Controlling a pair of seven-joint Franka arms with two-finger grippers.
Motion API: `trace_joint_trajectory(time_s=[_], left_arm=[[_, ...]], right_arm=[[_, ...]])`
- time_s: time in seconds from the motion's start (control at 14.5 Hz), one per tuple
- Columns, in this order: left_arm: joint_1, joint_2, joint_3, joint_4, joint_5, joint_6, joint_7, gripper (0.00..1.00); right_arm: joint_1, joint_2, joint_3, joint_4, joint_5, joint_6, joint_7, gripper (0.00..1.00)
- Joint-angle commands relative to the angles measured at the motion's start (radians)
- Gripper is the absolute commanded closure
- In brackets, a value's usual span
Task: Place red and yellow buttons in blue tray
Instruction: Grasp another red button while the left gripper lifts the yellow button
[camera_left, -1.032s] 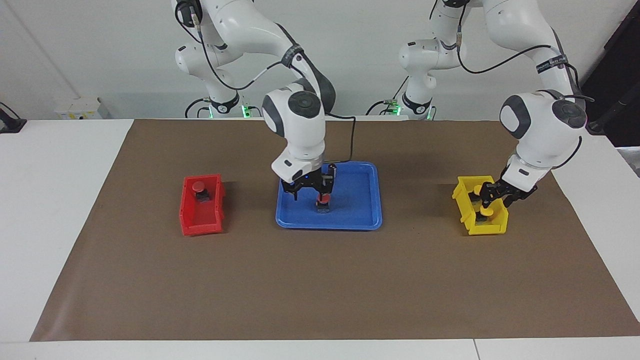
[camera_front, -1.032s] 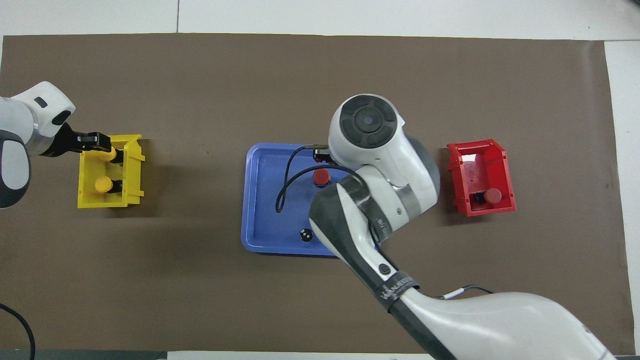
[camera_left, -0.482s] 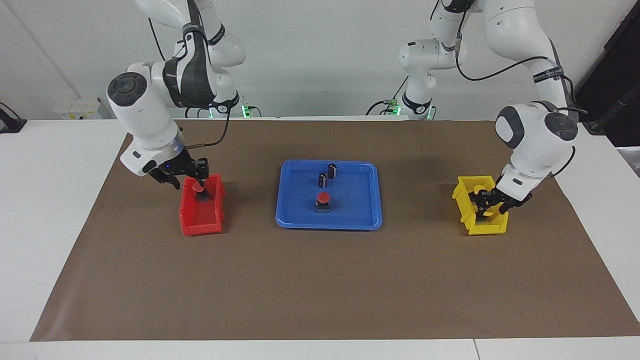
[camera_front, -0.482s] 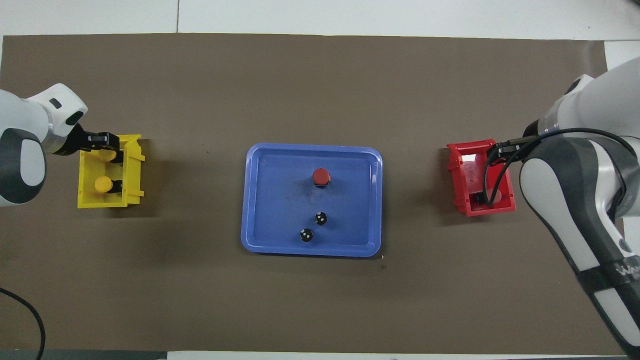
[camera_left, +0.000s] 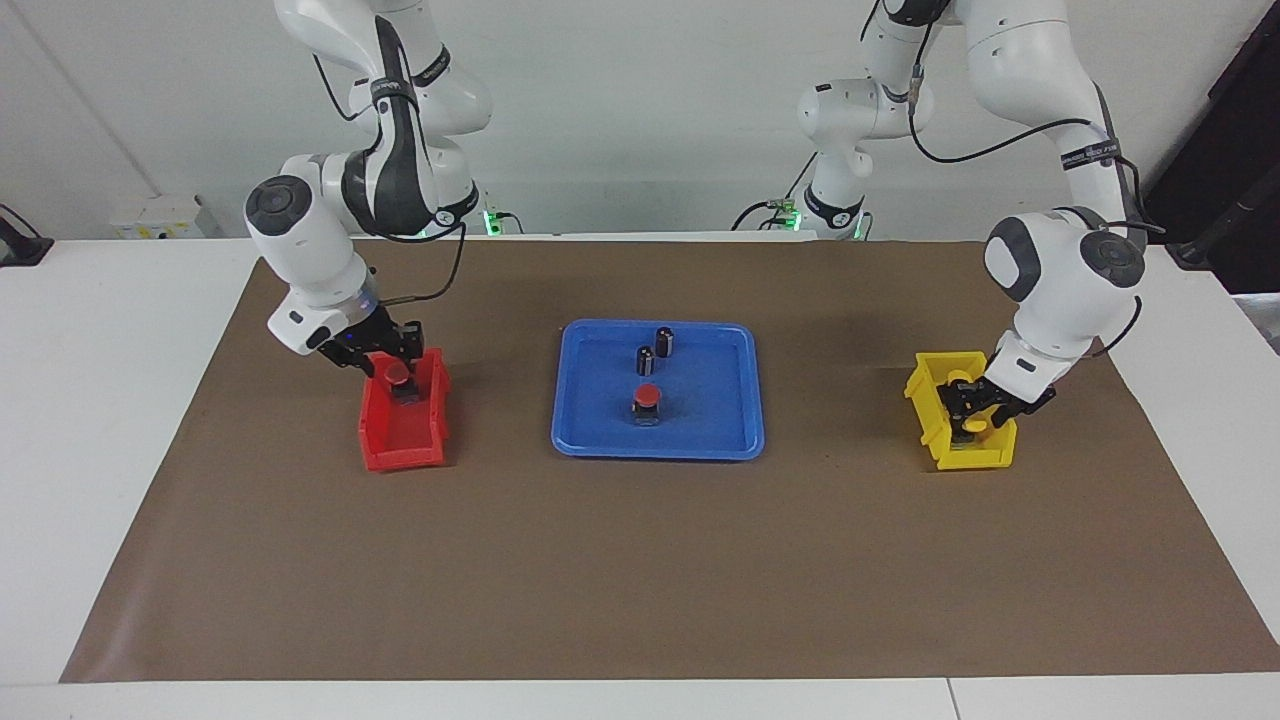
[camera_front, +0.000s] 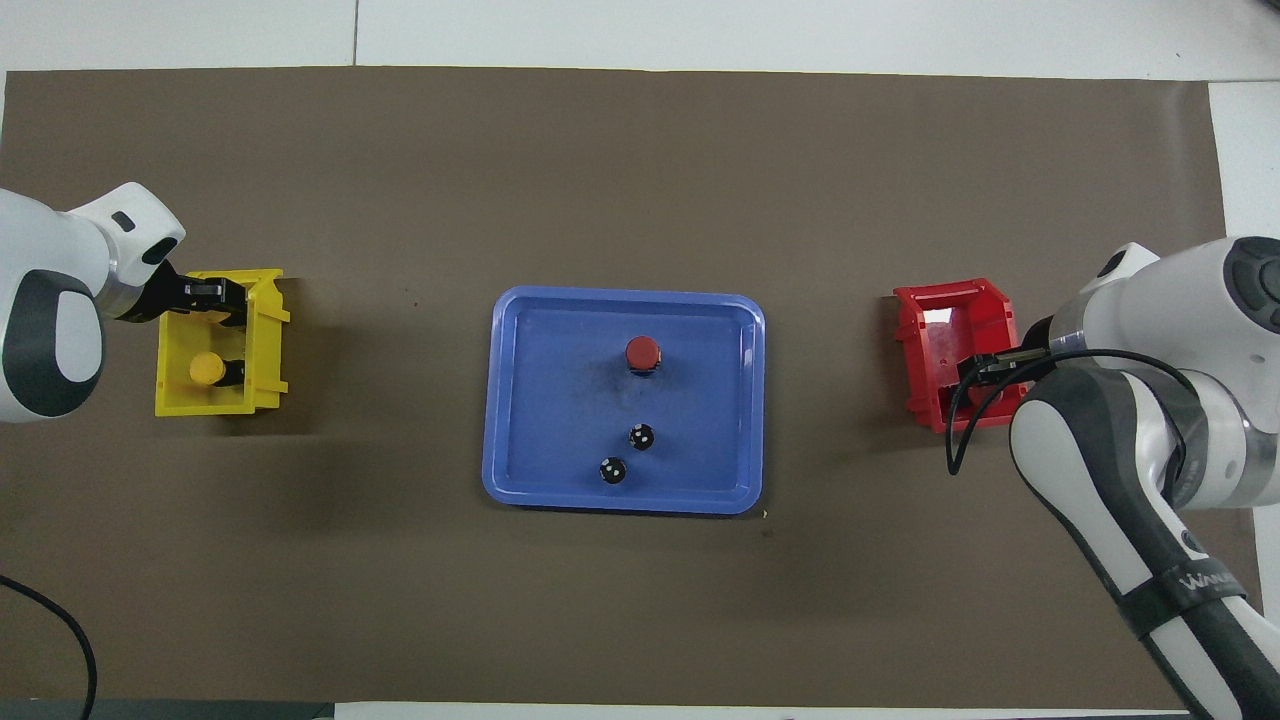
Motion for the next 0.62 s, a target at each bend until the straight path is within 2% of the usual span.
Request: trace_joint_trajectory(time_s=[0.0, 0.21, 0.34, 0.41, 0.48, 0.55], left_arm=[[0.001, -0.013, 0.004, -0.023, -0.024, 0.032, 0.025, 0.99], [-0.001, -0.004, 0.007, 0.053, -0.024, -0.035, 0.017, 0.99], [-0.01, -0.005, 0.011, 0.24, -0.001, -0.253, 0.019, 0.99], [-0.024, 0.001, 0.005, 0.358, 0.048, -0.385, 0.015, 0.99], [-0.08, 0.003, 0.004, 0.44, 0.097, -0.479, -0.009, 0.99], [-0.146, -0.002, 0.005, 0.462, 0.117, -0.524, -0.102, 0.99]], right_arm=[[-0.017, -0.054, 0.005, -0.088, 0.022, 0.077, -0.063, 0.37], [-0.011, -0.062, 0.005, -0.118, 0.022, 0.145, -0.068, 0.39], [-0.006, -0.06, 0.005, -0.121, 0.022, 0.171, -0.063, 0.4], [-0.006, -0.054, 0.005, -0.122, 0.022, 0.174, -0.066, 0.4], [-0.008, -0.043, 0.005, -0.122, 0.022, 0.183, -0.069, 0.4], [-0.006, -0.037, 0.005, -0.124, 0.022, 0.203, -0.068, 0.4]])
